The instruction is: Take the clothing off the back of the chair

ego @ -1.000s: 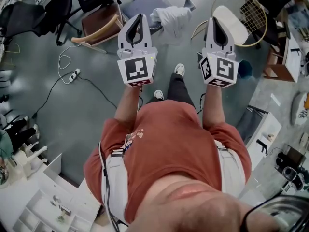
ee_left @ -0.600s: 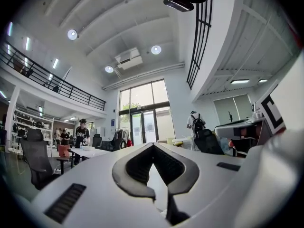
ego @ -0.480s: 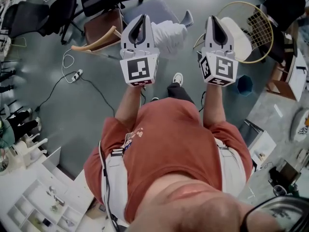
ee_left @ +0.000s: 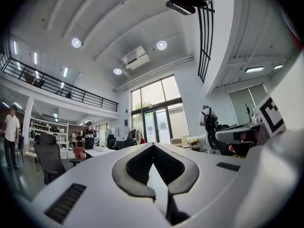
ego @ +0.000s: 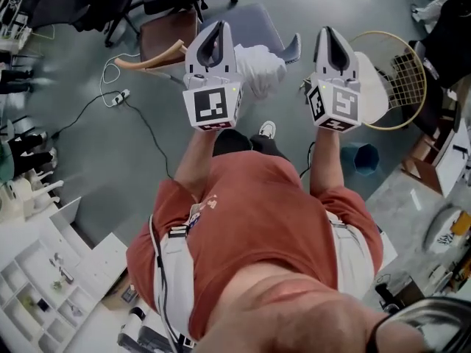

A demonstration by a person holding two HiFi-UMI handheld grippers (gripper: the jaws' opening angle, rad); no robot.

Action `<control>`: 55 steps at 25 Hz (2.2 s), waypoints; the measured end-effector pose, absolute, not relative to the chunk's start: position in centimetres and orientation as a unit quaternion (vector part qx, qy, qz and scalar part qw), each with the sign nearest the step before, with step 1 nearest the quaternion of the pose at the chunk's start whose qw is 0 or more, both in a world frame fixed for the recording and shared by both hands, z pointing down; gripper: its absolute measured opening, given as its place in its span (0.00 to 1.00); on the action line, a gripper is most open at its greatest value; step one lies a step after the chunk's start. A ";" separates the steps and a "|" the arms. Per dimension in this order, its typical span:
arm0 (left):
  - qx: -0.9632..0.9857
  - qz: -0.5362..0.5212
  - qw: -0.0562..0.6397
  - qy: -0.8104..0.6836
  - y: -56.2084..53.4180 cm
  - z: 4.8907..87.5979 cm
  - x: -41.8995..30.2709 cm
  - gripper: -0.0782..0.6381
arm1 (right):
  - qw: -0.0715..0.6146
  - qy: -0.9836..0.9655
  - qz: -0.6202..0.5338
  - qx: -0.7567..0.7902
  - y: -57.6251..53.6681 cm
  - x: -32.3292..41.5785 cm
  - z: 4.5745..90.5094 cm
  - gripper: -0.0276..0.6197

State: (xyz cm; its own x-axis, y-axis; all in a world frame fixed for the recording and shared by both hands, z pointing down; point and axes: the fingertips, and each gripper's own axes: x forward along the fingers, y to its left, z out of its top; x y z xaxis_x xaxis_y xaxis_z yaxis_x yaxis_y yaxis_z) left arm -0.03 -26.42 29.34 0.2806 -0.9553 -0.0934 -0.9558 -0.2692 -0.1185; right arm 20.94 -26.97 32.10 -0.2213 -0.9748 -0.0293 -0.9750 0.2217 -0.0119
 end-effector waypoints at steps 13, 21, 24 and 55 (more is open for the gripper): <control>-0.791 0.001 0.065 0.608 -29.4 31.4 -3.7 0.13 | -0.006 0.798 0.014 -0.603 -30.6 16.9 32.3 0.08; -0.800 -0.006 0.060 0.597 -30.1 33.5 -5.1 0.13 | -0.042 0.803 0.002 -0.594 -31.6 14.2 34.8 0.08; -0.804 -0.018 0.053 0.592 -29.8 35.0 -5.2 0.13 | -0.061 0.806 -0.012 -0.589 -31.5 13.4 36.9 0.08; -0.829 -0.072 -0.012 0.554 -26.0 47.2 -3.5 0.13 | -0.410 0.834 -0.135 -0.344 -22.8 7.7 62.1 0.66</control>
State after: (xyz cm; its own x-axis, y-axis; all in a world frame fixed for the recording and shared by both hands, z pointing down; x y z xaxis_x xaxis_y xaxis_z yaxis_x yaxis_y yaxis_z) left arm -3.53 -26.05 47.21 0.3756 -0.9172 0.1331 -0.9207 -0.3857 -0.0591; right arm 7.69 -22.78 62.10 -0.4272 -0.4634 0.7764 -0.6840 0.7272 0.0577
